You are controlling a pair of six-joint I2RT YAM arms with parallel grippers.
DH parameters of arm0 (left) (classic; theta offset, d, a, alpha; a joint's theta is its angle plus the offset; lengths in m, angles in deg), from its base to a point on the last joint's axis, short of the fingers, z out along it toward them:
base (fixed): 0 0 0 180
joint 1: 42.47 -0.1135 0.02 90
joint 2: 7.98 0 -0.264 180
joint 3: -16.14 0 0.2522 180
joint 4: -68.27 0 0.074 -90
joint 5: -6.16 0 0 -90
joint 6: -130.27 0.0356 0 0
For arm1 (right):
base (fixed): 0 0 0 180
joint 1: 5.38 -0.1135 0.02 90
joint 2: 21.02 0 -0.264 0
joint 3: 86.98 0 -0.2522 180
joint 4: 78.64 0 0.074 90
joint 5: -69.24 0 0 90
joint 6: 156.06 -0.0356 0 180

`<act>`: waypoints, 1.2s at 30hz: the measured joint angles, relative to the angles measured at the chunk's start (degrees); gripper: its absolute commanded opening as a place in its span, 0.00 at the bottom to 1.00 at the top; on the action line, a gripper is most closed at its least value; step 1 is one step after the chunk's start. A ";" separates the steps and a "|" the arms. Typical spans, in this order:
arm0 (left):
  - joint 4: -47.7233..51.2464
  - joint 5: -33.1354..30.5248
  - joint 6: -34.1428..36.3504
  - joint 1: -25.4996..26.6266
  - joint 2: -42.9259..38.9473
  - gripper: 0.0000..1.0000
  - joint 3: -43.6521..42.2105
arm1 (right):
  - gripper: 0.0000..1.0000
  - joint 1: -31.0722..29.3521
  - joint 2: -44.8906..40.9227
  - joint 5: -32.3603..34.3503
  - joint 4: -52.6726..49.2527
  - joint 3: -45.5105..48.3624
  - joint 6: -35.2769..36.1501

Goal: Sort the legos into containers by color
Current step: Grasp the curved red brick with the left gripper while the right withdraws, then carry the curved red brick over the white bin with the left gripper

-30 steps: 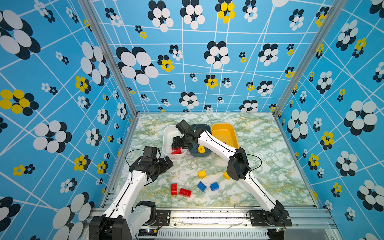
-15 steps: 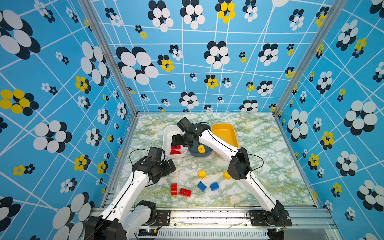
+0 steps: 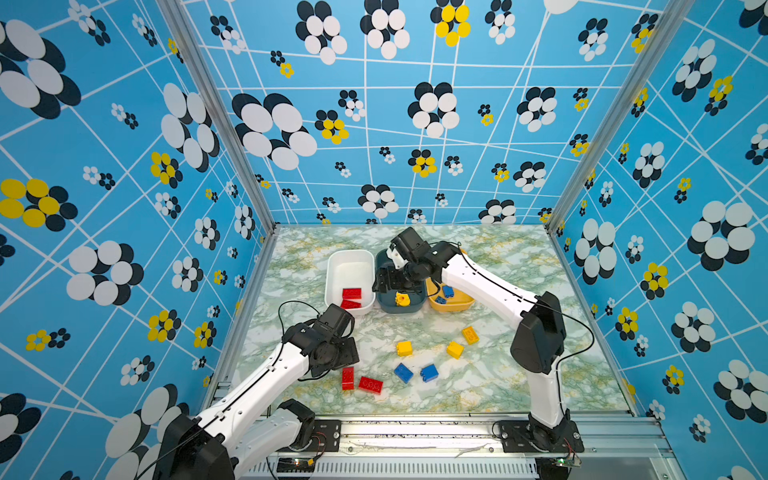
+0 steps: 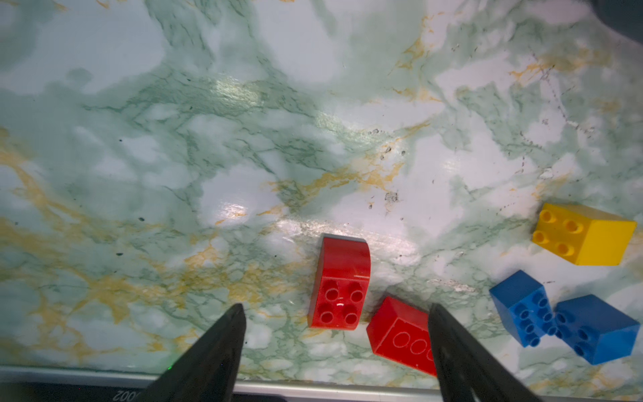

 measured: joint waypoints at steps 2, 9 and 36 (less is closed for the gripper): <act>0.22 -0.46 -1.27 1.88 0.24 0.73 0.00 | 0.89 1.33 -3.58 -0.48 1.42 6.10 -0.46; 0.15 -1.07 -5.33 6.67 2.12 0.67 -0.94 | 0.90 3.08 -12.81 -1.55 3.56 22.18 -1.70; -6.29 -0.87 -7.87 9.81 10.97 0.30 -5.20 | 0.90 6.43 -22.93 -2.29 3.52 32.87 -2.60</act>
